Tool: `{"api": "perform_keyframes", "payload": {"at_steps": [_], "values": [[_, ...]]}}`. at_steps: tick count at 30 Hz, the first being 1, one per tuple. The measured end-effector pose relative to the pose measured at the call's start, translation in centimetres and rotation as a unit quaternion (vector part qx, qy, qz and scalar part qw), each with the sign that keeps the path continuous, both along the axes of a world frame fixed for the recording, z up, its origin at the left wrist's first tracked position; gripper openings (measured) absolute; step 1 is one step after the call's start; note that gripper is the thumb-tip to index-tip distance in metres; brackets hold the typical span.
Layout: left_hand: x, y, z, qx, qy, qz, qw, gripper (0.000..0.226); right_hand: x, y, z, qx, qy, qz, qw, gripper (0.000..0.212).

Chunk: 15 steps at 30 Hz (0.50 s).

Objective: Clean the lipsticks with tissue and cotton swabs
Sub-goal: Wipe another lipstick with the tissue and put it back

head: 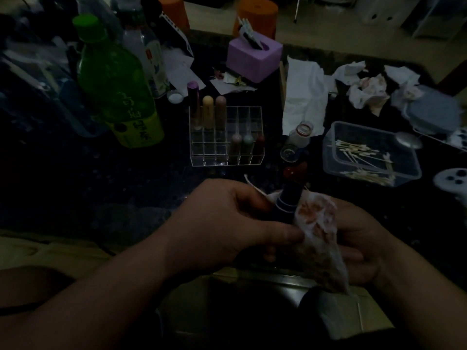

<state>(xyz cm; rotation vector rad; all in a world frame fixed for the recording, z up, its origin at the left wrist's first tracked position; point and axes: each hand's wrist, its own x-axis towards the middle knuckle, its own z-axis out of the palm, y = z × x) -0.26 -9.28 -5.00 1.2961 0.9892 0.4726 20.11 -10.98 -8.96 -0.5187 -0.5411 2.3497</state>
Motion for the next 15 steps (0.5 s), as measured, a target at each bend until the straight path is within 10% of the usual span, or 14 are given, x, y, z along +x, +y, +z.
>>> {"api": "perform_keyframes", "payload": {"at_steps": [7,15], "values": [[0.4,-0.2,-0.3,-0.065,-0.052,0.015,0.996,0.013,-0.7,-0.8,-0.1,-0.067,-0.003,-0.065,0.996,0.05],[0.3,0.0,-1.1,-0.081,-0.1,0.012,0.992,0.019,0.1,-0.6,-0.2,-0.01,0.045,-0.06,0.997,0.021]]}}
